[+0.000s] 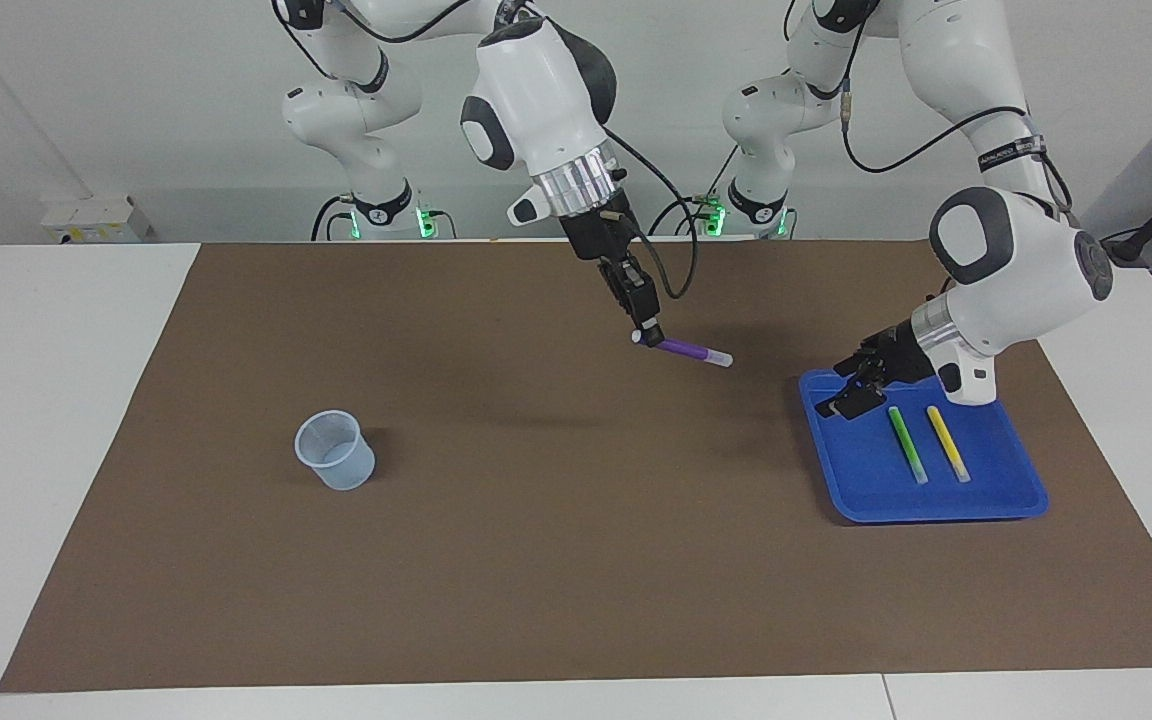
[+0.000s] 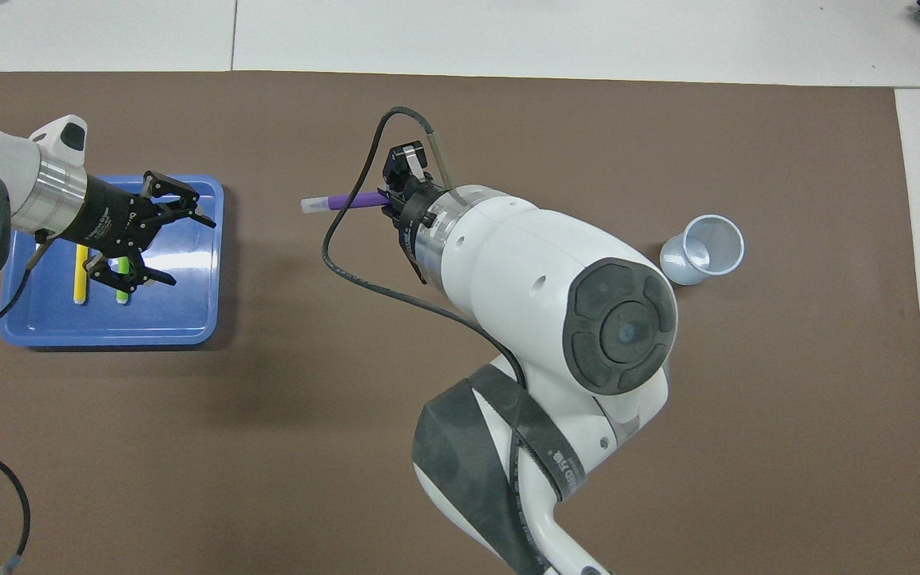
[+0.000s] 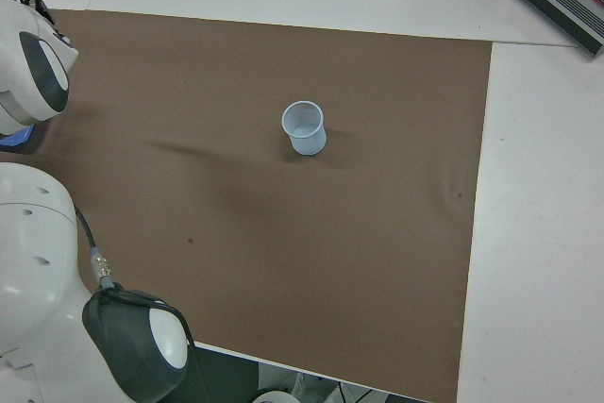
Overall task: Right arm passes pens to left for tray arrangement
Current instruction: 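Move the open left gripper to the purple pen and close it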
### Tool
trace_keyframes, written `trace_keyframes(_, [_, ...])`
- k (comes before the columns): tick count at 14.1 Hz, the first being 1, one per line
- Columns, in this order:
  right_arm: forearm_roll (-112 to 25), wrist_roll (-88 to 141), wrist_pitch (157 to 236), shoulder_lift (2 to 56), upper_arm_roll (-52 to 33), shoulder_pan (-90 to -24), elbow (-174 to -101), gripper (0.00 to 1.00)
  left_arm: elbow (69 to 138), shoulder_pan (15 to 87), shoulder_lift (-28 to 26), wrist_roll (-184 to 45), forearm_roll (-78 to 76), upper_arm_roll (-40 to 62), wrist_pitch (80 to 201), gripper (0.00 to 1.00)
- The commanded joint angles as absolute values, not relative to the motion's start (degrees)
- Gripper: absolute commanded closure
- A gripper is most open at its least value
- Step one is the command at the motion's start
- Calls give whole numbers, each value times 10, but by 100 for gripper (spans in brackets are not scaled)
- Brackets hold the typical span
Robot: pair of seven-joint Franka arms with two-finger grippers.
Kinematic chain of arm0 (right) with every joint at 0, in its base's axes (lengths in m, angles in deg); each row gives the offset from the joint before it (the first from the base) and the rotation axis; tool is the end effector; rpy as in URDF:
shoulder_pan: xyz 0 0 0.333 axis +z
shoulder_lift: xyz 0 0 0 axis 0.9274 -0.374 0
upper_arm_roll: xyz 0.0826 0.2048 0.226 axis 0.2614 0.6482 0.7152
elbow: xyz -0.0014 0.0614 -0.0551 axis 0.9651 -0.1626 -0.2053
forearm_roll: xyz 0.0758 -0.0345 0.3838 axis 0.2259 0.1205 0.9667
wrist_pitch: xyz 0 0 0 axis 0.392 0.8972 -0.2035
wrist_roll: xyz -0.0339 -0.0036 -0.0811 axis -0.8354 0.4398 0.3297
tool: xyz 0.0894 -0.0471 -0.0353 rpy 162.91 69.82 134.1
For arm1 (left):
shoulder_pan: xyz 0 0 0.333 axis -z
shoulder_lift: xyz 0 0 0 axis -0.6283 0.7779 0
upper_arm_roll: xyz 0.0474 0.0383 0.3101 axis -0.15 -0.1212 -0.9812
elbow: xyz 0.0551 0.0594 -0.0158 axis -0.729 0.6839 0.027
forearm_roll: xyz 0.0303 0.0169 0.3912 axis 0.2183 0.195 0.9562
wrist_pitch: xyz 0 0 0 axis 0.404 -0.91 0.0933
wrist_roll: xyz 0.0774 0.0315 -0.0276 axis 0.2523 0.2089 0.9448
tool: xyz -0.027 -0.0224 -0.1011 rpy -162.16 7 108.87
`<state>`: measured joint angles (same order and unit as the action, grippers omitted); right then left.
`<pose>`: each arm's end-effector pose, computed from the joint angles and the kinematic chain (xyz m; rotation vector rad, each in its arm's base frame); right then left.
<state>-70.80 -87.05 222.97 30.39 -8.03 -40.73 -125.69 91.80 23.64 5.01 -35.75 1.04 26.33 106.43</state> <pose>0.5571 0.3948 0.5675 -2.0034 1.4631 -0.1773 0.6203 -0.0486 0.4302 2.4541 1.2429 -0.4828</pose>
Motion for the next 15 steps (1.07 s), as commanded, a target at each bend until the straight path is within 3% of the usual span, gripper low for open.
trace_keyframes(1, [-700,-876,2240,297,-79,-406,-1255,100,913,236,36,-252,-26,280,1047,1])
trace_keyframes(5, [-700,-862,2267,283,-79,-398,-1257,100,878,236,33,-95,-99,310,1041,1])
trace_keyframes(15, [-700,-818,2273,279,-79,-394,-1265,100,847,246,38,67,-114,364,1056,3])
